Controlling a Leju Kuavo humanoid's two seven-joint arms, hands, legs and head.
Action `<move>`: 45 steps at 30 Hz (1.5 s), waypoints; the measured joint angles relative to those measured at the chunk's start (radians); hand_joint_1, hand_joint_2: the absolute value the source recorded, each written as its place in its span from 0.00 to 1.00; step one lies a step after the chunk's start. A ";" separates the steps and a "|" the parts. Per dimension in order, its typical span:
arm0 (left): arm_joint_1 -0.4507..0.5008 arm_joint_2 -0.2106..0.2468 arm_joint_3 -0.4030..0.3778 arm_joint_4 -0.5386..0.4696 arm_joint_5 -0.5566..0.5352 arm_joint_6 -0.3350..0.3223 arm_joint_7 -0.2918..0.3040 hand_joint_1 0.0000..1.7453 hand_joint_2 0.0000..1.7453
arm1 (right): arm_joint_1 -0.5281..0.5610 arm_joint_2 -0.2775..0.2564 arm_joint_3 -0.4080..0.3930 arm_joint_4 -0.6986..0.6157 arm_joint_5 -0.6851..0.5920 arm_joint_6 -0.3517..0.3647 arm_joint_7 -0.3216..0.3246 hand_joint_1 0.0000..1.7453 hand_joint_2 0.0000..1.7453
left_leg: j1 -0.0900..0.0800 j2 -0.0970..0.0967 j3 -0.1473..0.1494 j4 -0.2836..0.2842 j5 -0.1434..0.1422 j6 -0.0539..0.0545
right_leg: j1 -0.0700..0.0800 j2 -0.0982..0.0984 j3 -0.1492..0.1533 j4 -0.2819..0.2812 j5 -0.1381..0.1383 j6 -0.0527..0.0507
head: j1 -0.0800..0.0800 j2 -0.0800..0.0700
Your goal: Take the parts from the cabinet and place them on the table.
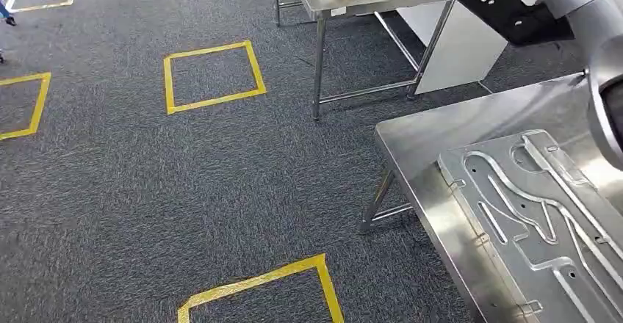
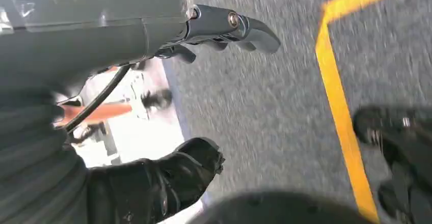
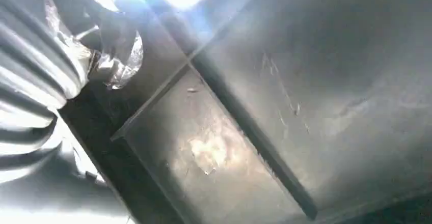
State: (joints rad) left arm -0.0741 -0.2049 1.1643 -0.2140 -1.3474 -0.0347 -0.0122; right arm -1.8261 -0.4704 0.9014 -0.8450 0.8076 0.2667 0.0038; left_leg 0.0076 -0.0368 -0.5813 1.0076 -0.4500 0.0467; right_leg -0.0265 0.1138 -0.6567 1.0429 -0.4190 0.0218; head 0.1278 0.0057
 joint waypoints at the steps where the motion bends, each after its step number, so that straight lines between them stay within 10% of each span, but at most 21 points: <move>1: 0.001 0.000 0.000 0.000 -0.002 0.000 -0.001 0.00 1.00 | -0.006 -0.009 0.002 0.003 0.011 0.007 0.000 1.00 1.00 | -0.003 0.010 0.005 -0.008 0.003 0.005 | 0.008 -0.061 -0.011 0.023 -0.020 0.002 | 0.002 0.000; 5: 0.005 -0.003 -0.004 0.000 -0.027 0.003 -0.003 0.00 1.00 | -0.044 -0.071 0.027 0.013 0.048 0.074 -0.043 1.00 1.00 | -0.008 0.053 0.003 -0.004 -0.001 0.013 | 0.003 -0.104 -0.130 0.277 -0.133 0.014 | 0.000 0.000; 8: 0.007 -0.017 -0.012 0.001 -0.039 0.015 -0.002 0.00 1.00 | -0.129 -0.172 0.074 0.011 0.139 0.120 -0.098 1.00 1.00 | -0.006 0.069 0.002 0.009 -0.015 0.011 | -0.001 -0.123 -0.051 0.140 -0.045 0.019 | 0.002 0.000; 10: 0.014 -0.023 -0.015 0.001 -0.042 0.018 0.001 0.00 1.00 | -0.188 -0.214 0.110 0.006 0.188 0.127 -0.109 1.00 1.00 | -0.011 0.084 0.005 0.017 -0.027 0.002 | 0.012 -0.205 0.017 0.006 -0.021 0.012 | 0.003 0.000; 15: 0.008 -0.027 -0.032 0.001 -0.048 0.020 0.010 0.00 1.00 | -0.273 -0.252 0.251 0.009 0.261 0.154 -0.081 1.00 1.00 | -0.020 0.149 0.019 0.025 -0.058 -0.025 | 0.010 -0.131 0.018 -0.004 -0.010 -0.014 | 0.002 0.000; 17: 0.004 -0.028 -0.035 0.001 -0.050 0.023 0.013 0.00 1.00 | -0.291 -0.252 0.299 0.039 0.274 0.154 -0.062 1.00 1.00 | -0.012 0.072 -0.007 0.107 -0.113 -0.031 | 0.009 -0.111 0.019 -0.004 -0.008 -0.027 | 0.002 0.000; 20: 0.002 -0.029 -0.035 0.001 -0.051 0.024 0.015 0.00 1.00 | -0.290 -0.251 0.365 0.085 0.273 0.143 -0.049 1.00 1.00 | -0.011 0.045 -0.111 0.321 -0.195 -0.032 | 0.014 -0.072 0.018 -0.002 -0.008 -0.030 | 0.002 0.000; 24: 0.002 -0.030 -0.036 0.001 -0.053 0.026 0.012 0.00 1.00 | -0.290 -0.252 0.396 0.136 0.270 0.140 -0.045 1.00 1.00 | -0.012 0.036 -0.071 0.214 -0.097 -0.019 | 0.016 -0.034 0.018 0.004 -0.008 -0.031 | 0.002 0.000; 26: 0.002 -0.030 -0.036 0.001 -0.053 0.026 0.006 0.00 1.00 | -0.288 -0.260 0.406 0.174 0.260 0.133 -0.046 1.00 1.00 | -0.013 -0.024 -0.007 0.053 -0.030 0.000 | 0.014 -0.015 0.016 0.004 -0.008 -0.030 | 0.002 0.000; 30: -0.002 -0.033 -0.038 0.001 -0.056 0.025 0.003 0.00 1.00 | -0.256 -0.298 0.420 0.253 0.214 0.100 -0.060 1.00 1.00 | -0.017 -0.022 0.012 0.023 -0.029 0.007 | 0.004 0.010 0.010 -0.008 0.007 -0.001 | -0.003 0.000; 31: -0.003 -0.039 -0.040 0.002 -0.056 0.025 0.003 0.00 1.00 | -0.241 -0.304 0.420 0.266 0.206 0.091 -0.064 1.00 1.00 | -0.010 -0.013 0.020 0.001 -0.016 0.013 | 0.010 0.013 0.013 -0.015 0.009 0.004 | -0.003 0.000; 32: -0.002 -0.036 -0.041 0.002 -0.056 0.026 0.003 0.00 1.00 | -0.222 -0.328 0.420 0.286 0.195 0.071 -0.066 1.00 1.00 | -0.014 -0.005 0.017 -0.009 -0.017 0.009 | 0.008 -0.030 0.018 -0.012 0.005 0.005 | 0.000 0.000; 33: -0.002 -0.037 -0.042 0.002 -0.056 0.028 0.005 0.00 1.00 | -0.214 -0.327 0.420 0.290 0.185 0.053 -0.068 1.00 1.00 | -0.015 -0.012 0.021 -0.003 -0.024 -0.015 | 0.014 -0.039 0.017 -0.033 0.020 -0.002 | 0.000 0.000; 37: -0.004 -0.040 -0.047 0.002 -0.058 0.028 0.006 0.00 1.00 | -0.144 -0.360 0.421 0.327 0.162 0.023 -0.068 1.00 1.00 | -0.018 -0.004 -0.019 0.070 -0.052 0.009 | 0.013 -0.033 -0.020 0.032 -0.010 0.005 | 0.001 0.000; 45: -0.002 -0.040 -0.053 0.002 -0.058 0.028 0.006 0.00 1.00 | -0.117 -0.382 0.421 0.350 0.162 0.018 -0.067 1.00 1.00 | -0.022 -0.005 -0.148 0.270 -0.126 0.010 | 0.010 -0.034 -0.153 0.232 -0.079 0.007 | 0.001 0.000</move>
State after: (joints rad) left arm -0.0765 -0.2449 1.1116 -0.2121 -1.4050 -0.0069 -0.0061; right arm -1.9428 -0.8522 1.3222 -0.4948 0.9701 0.2842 -0.0633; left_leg -0.0139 -0.0416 -0.7295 1.2773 -0.5760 0.0568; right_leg -0.0168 0.0802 -0.8093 1.2754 -0.4978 0.0286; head 0.1289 0.0057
